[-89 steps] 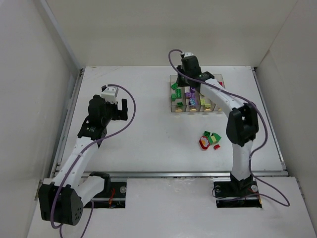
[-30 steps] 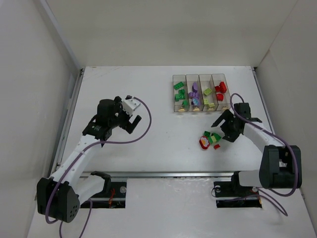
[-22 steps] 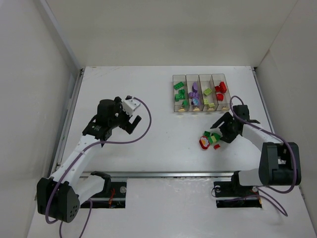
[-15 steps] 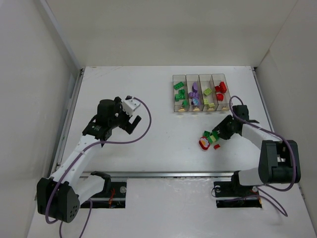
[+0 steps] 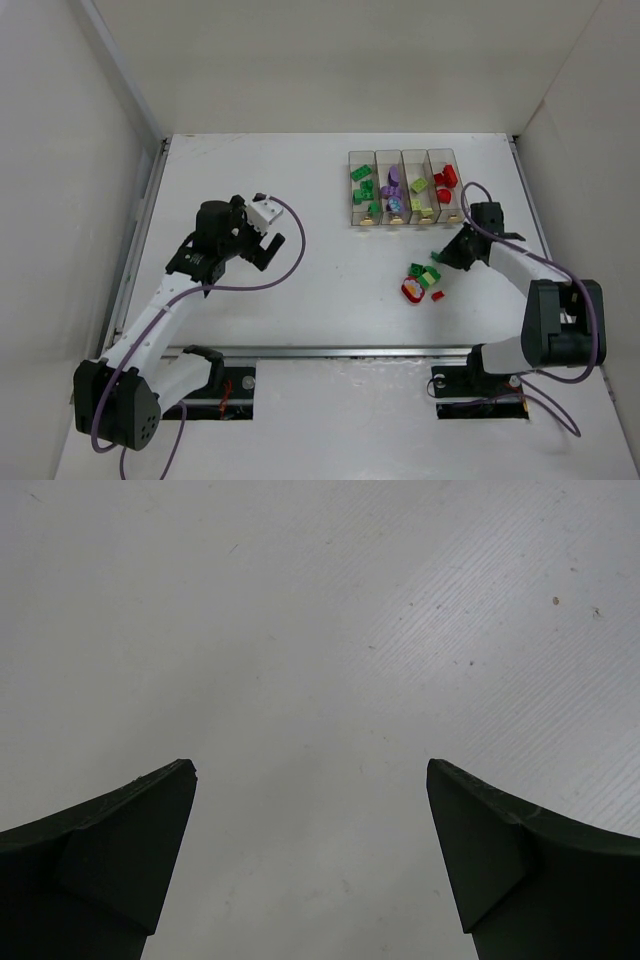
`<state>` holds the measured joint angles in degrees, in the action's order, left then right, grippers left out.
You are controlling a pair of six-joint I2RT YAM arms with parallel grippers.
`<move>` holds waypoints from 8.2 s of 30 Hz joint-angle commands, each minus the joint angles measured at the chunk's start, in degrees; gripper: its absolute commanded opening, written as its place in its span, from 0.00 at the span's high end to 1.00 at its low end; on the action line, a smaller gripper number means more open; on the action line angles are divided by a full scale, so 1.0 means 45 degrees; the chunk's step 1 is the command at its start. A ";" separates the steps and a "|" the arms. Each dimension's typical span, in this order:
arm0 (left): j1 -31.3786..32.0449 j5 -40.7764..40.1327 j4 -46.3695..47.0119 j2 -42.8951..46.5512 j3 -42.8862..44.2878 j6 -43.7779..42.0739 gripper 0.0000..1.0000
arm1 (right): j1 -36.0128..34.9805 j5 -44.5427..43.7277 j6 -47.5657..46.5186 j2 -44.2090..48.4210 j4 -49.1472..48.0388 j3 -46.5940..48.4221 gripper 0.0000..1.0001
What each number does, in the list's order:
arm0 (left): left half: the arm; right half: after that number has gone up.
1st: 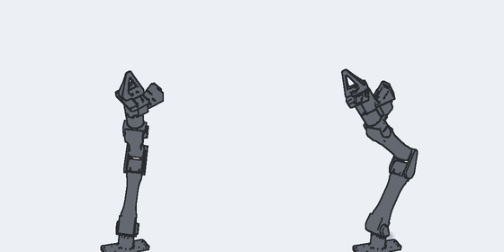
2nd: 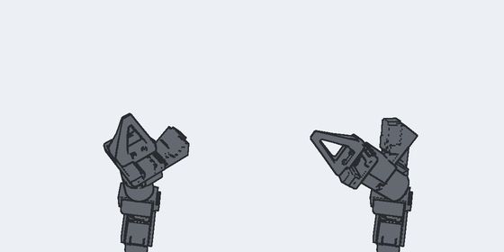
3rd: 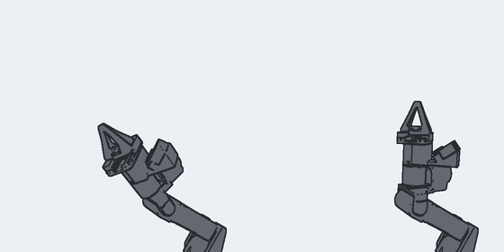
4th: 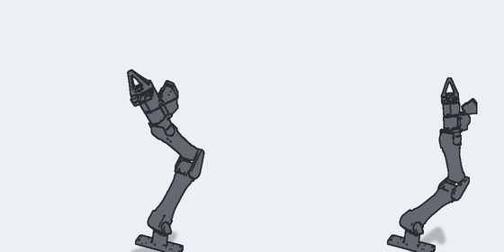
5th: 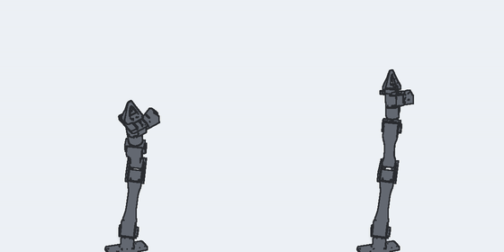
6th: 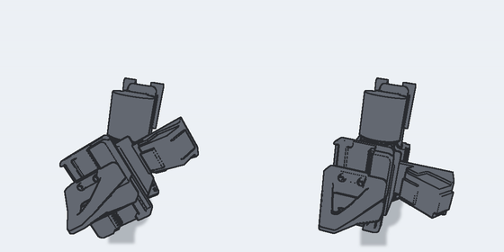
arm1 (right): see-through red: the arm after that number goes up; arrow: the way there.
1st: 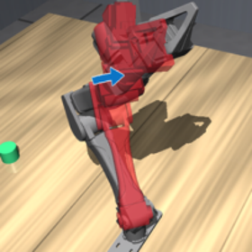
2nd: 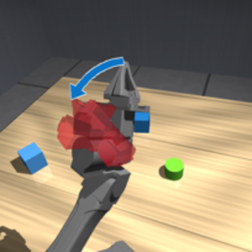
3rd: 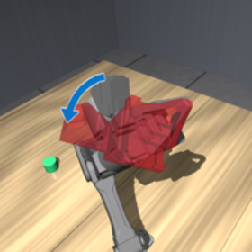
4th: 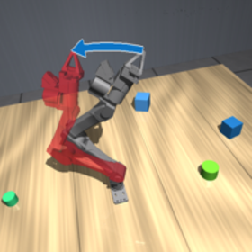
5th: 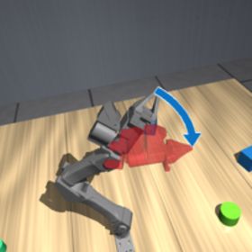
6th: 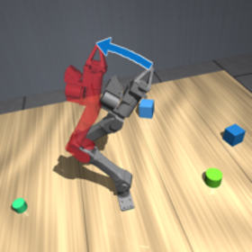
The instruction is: Sort the legos into containers by color
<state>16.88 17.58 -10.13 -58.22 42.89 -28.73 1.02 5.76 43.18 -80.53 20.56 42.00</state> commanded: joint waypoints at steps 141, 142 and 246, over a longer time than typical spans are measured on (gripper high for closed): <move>0.3767 0.0194 -0.0913 -0.3723 0.3829 0.0037 0.00 | -0.4816 -0.1514 -0.5710 -0.3608 0.4474 0.4282 0.29; 0.3767 0.0194 -0.0777 -0.3588 0.3827 0.0037 0.00 | -0.4816 -0.1630 -0.5573 -0.3608 0.4475 0.4145 0.31; 0.3123 -0.1876 -0.1067 -0.2551 0.3359 0.0193 0.00 | -0.6241 -0.3134 -0.1333 -0.8237 0.1739 1.3753 0.29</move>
<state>31.05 8.34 -14.55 -72.12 57.41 -27.59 -27.51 -7.11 36.14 -119.13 27.83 104.42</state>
